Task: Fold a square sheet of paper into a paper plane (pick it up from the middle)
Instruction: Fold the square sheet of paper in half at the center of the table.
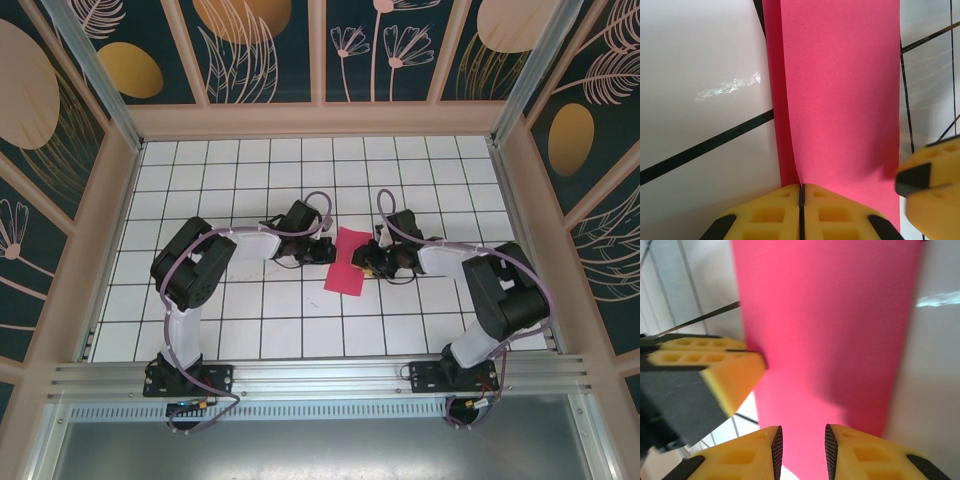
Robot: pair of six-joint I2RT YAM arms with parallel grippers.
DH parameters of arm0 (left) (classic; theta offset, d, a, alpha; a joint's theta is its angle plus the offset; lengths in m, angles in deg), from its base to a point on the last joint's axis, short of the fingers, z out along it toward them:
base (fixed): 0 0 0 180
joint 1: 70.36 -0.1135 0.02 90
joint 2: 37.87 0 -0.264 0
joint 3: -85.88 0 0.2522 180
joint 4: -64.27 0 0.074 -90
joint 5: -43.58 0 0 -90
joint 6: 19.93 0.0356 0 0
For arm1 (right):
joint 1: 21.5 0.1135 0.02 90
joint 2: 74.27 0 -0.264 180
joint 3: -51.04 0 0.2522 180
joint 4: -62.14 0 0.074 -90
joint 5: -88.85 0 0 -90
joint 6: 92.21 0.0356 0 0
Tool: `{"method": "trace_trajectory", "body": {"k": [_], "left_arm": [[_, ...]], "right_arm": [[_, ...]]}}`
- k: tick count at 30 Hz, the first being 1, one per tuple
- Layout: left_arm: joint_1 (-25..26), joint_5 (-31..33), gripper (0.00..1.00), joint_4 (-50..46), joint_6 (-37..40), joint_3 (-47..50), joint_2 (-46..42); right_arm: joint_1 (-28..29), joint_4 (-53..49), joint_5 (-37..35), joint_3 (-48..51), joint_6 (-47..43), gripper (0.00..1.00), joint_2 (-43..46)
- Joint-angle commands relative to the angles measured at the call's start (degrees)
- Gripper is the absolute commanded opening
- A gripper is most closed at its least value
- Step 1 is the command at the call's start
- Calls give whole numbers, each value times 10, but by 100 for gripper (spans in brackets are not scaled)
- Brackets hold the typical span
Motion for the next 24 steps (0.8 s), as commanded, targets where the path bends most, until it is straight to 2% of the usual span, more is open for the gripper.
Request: {"method": "trace_trajectory", "body": {"k": [1, 7, 12, 20, 24], "left_arm": [[4, 22, 11, -49, 4, 20, 13], [3, 22, 11, -46, 2, 22, 11], [3, 26, 11, -57, 7, 15, 16], [4, 26, 11, -56, 3, 25, 18], [4, 22, 11, -45, -1, 23, 19]], "right_arm": [[20, -4, 8, 15, 13, 33, 27], [36, 3, -35, 49, 28, 32, -3], [37, 18, -32, 65, 26, 32, -19], [38, -30, -29, 36, 15, 34, 74], [41, -2, -9, 59, 42, 35, 90]]}}
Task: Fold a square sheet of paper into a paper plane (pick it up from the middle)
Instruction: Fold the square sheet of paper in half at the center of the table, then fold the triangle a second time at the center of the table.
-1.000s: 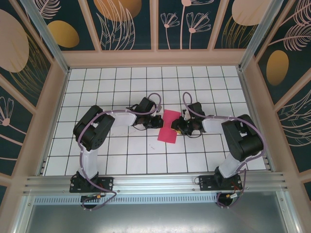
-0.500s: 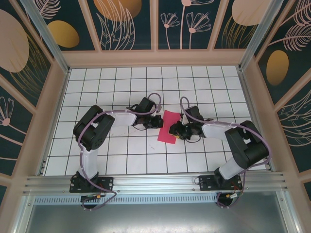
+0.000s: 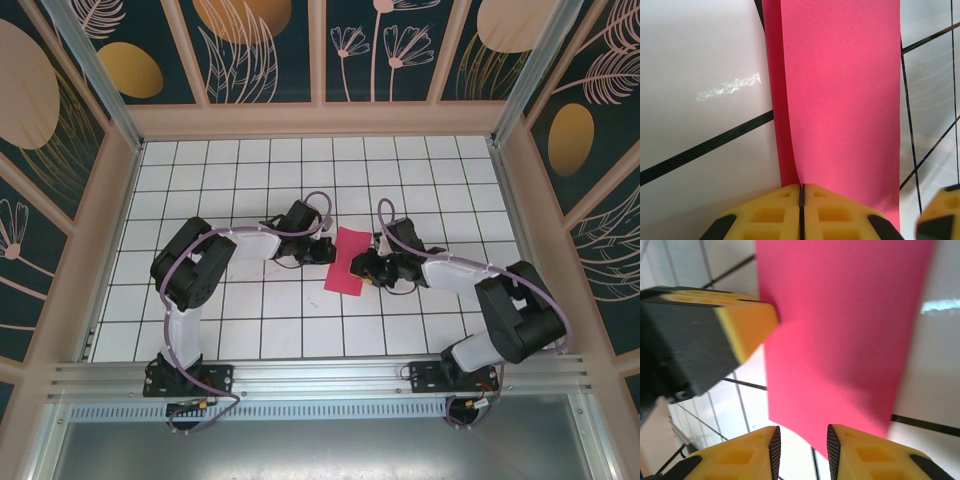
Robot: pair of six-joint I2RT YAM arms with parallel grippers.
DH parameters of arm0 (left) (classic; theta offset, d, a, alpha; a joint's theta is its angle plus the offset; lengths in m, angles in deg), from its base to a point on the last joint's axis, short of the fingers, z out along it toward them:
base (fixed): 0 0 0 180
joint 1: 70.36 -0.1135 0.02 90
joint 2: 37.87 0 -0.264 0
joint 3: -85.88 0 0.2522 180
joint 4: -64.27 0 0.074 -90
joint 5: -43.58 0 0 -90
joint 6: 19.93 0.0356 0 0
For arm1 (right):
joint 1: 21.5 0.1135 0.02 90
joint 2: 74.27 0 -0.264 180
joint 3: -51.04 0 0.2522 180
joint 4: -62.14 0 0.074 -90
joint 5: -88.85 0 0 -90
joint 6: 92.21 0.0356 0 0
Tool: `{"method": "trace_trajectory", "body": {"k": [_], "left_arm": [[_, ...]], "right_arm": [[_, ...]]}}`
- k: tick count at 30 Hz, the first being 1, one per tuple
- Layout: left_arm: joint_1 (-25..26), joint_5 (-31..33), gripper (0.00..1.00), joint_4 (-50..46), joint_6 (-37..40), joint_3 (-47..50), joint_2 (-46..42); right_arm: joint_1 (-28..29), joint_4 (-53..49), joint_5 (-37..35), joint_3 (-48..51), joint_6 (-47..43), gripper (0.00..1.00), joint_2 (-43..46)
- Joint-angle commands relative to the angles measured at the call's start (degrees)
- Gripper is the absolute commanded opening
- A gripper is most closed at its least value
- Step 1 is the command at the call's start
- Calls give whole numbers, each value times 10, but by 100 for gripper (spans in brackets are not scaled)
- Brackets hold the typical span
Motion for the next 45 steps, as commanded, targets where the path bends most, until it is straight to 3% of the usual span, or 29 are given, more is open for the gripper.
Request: {"method": "trace_trajectory", "body": {"k": [1, 5, 13, 23, 30, 34, 37, 41, 45], "left_arm": [[3, 19, 11, -46, -1, 19, 21], [4, 18, 11, -43, -1, 16, 24], [4, 17, 11, -47, 0, 12, 24], [3, 19, 11, -50, 2, 14, 18], [4, 18, 11, -43, -3, 18, 14], [3, 22, 11, -46, -2, 20, 9], [4, 23, 11, -37, -7, 29, 4], [3, 6, 8, -14, -24, 39, -2], [3, -4, 5, -1, -44, 45, -32]], "right_arm": [[10, 13, 12, 19, 24, 34, 12], [23, 38, 22, 29, 35, 34, -4], [25, -6, -40, 33, 7, 32, -80], [26, -22, -9, 16, 26, 33, 29], [52, 23, 15, 31, 36, 33, -18], [55, -11, -49, 42, 28, 33, -48], [55, -20, -45, 41, 22, 33, -60], [58, -29, -42, 21, 16, 35, -8], [58, -83, -124, -23, -17, 39, 44]]}}
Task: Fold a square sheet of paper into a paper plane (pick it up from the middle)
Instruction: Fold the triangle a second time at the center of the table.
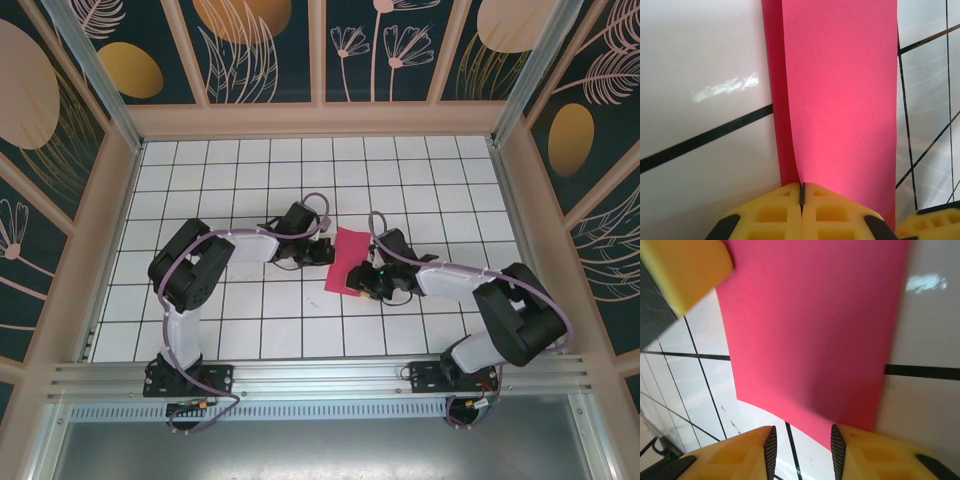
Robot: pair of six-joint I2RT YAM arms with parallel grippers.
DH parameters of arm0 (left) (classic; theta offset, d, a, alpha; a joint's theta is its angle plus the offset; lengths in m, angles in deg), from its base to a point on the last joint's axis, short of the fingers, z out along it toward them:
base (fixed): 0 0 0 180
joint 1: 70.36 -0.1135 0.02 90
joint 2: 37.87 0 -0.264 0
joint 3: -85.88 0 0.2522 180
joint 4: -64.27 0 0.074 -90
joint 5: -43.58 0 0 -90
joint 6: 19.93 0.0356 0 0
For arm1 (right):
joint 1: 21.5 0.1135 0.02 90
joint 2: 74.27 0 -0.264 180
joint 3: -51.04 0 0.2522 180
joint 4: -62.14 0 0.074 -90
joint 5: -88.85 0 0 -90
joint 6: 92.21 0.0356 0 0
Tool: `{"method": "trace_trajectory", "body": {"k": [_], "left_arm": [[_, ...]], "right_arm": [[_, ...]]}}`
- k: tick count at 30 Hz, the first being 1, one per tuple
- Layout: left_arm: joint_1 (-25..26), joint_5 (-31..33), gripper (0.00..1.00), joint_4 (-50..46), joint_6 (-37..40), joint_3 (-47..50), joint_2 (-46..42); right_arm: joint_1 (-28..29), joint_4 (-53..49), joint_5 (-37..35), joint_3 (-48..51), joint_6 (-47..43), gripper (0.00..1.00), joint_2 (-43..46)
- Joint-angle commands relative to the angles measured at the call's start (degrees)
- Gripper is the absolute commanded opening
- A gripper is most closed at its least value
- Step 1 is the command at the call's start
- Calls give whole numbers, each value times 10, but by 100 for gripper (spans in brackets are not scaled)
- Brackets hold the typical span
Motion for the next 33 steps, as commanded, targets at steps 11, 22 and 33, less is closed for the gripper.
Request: {"method": "trace_trajectory", "body": {"k": [11, 22, 33], "left_arm": [[3, 15, 0, 49, -175, 99, -138], [4, 41, 0, 43, -209, 111, -159], [4, 39, 0, 26, -193, 96, -153]], "right_arm": [[78, 102, -216, 43, -254, 56, 166], [282, 249, -378, 94, -461, 70, 93], [347, 335, -546, 84, -481, 76, -22]]}}
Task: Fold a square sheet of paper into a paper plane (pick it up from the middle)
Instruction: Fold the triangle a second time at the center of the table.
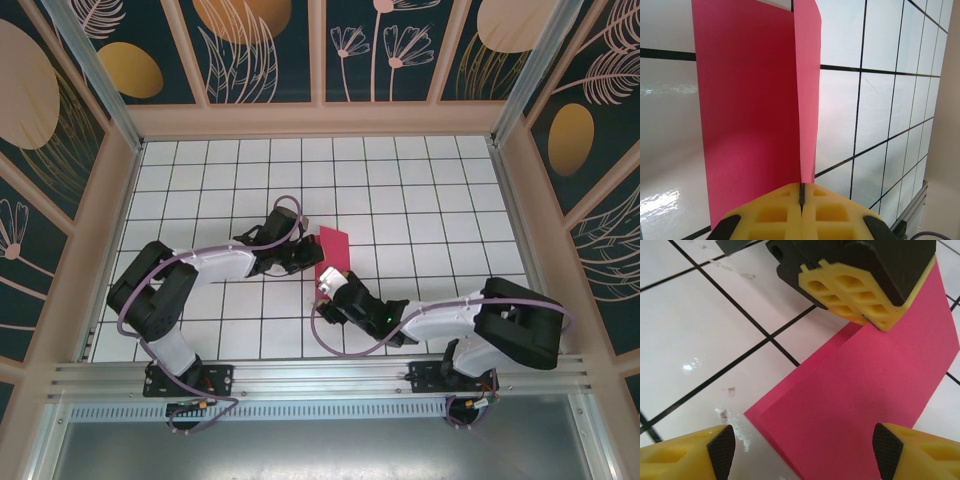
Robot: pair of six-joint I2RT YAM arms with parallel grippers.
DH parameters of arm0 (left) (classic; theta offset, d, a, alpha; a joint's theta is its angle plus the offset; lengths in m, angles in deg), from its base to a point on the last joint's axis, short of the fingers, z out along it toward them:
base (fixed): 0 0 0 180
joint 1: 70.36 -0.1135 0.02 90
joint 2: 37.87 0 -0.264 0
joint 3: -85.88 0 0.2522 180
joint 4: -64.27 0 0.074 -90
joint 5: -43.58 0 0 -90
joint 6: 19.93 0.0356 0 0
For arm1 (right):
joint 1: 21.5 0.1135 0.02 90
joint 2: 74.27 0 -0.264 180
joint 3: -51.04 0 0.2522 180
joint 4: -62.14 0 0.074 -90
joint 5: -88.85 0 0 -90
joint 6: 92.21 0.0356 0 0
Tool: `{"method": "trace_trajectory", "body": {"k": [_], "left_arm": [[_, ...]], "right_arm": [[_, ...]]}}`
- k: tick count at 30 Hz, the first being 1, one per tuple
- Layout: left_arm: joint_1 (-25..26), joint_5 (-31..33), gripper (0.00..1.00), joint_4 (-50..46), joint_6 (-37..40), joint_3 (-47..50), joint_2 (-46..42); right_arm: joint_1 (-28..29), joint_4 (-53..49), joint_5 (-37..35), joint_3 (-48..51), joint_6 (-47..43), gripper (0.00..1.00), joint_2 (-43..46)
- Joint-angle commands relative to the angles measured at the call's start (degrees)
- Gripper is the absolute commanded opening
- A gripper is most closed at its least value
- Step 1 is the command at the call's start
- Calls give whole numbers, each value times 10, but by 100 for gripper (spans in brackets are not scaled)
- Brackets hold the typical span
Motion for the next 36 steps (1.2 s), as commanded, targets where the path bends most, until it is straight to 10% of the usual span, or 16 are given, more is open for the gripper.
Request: {"method": "trace_trajectory", "body": {"k": [1, 25, 36], "left_arm": [[4, 8, 0, -8, 5, -19, 2], [4, 20, 1, -45, 36, -39, 24], [4, 81, 30, -96, 59, -58, -16]], "right_arm": [[7, 55, -72, -10, -22, 76, -29], [6, 109, -88, -28, -70, 25, -72], [-24, 37, 3, -38, 35, 0, -33]]}}
